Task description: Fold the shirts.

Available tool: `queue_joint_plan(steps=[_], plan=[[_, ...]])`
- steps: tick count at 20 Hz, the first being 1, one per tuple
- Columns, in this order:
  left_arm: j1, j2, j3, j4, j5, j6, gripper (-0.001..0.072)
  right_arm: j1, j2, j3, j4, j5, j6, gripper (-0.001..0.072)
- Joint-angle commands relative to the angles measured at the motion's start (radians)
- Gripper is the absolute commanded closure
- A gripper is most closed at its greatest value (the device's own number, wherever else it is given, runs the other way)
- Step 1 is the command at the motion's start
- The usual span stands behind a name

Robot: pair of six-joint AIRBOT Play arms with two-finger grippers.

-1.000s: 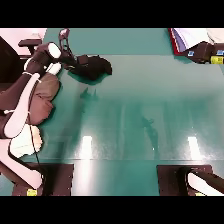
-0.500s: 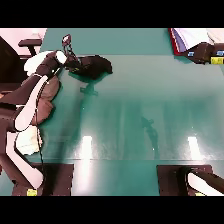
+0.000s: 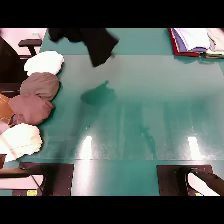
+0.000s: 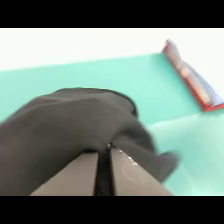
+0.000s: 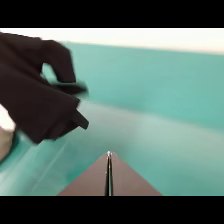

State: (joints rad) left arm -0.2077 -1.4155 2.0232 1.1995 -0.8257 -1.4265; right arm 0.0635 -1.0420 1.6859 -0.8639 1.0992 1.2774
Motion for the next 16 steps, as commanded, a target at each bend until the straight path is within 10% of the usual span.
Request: queue_joint_plan(steps=[1, 8, 10, 16], plan=[[-0.072, 0.174, 0.02, 0.083, -0.186, 0.047, 0.0685, 0.0, 0.008, 0.101, -0.002, 0.019, 0.0, 0.0695], [-0.395, 0.145, -0.246, 0.053, -0.362, 0.041, 0.0677, 0.0, 0.007, 0.104, 0.0, 0.06, 0.002, 0.0695], [-0.468, 0.116, -0.335, -0.057, -0.315, 0.05, 0.0153, 0.0, 0.006, 0.104, 0.0, 0.066, 0.006, 0.0695], [-0.335, 0.089, -0.343, 0.046, -0.277, -0.005, 0.0117, 0.0, 0.006, 0.105, 0.0, 0.117, 0.008, 0.0695]])
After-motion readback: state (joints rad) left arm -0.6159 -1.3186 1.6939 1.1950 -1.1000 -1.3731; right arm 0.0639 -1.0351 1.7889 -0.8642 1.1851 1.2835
